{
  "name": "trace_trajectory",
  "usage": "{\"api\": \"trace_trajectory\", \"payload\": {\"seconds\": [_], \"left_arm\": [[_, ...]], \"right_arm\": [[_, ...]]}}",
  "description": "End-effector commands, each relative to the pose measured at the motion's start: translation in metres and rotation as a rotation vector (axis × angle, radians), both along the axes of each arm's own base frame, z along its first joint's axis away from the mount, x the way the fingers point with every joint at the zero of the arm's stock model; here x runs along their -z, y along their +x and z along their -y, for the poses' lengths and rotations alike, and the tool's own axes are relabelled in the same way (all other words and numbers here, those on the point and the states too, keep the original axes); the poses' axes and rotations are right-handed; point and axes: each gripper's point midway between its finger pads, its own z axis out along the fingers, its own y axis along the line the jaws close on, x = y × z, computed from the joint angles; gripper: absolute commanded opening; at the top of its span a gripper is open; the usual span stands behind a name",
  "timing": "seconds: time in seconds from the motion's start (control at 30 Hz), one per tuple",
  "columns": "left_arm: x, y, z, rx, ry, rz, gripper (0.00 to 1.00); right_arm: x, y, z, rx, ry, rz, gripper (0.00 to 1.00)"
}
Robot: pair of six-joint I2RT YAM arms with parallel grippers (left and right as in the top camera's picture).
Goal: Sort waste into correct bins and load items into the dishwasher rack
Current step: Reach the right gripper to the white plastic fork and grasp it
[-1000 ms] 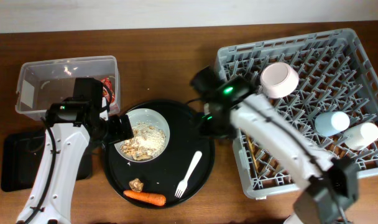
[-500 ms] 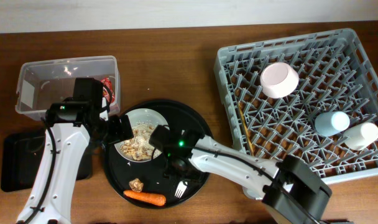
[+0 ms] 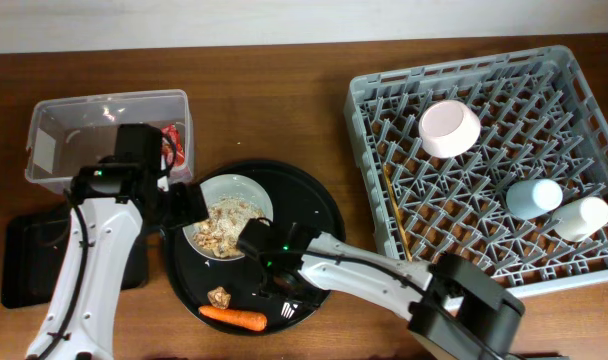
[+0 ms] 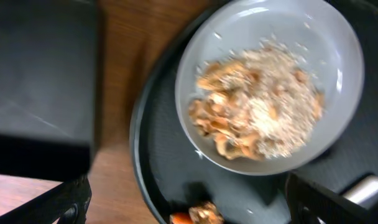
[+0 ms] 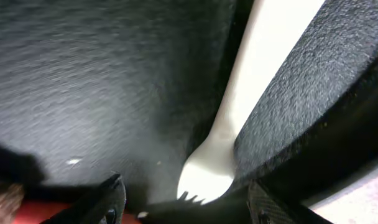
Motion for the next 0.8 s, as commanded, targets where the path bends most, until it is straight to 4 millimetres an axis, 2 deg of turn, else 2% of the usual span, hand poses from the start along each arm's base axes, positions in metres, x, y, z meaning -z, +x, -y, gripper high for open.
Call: {"api": "trace_trajectory", "payload": {"seconds": [0.0, 0.13, 0.23, 0.33, 0.4, 0.57, 0.77], "left_arm": [[-0.002, -0.001, -0.029, -0.098, 0.040, 0.004, 0.99], [-0.001, -0.003, -0.038, -0.137, 0.024, 0.000, 0.99], [-0.001, -0.003, -0.036, -0.135, 0.011, 0.001, 0.99], [-0.001, -0.003, -0.036, -0.135, 0.011, 0.001, 0.99], [-0.001, -0.003, -0.036, -0.135, 0.011, 0.001, 0.99], [-0.001, -0.003, -0.036, -0.135, 0.011, 0.000, 0.99], [-0.001, -0.003, -0.035, -0.134, 0.011, -0.002, 0.99]], "right_arm": [[0.013, -0.005, 0.003, 0.010, -0.036, -0.019, 0.67], [0.014, -0.001, 0.000, 0.010, -0.026, -0.003, 0.67], [0.018, -0.002, 0.001, 0.010, -0.036, -0.007, 0.66], [0.026, -0.005, 0.003, 0.010, -0.054, -0.028, 0.59], [0.030, -0.007, 0.004, 0.010, -0.063, -0.042, 0.50], [0.032, -0.007, 0.004, 0.009, -0.064, -0.047, 0.36], [0.031, -0.010, 0.003, 0.010, -0.055, -0.064, 0.29]]}}
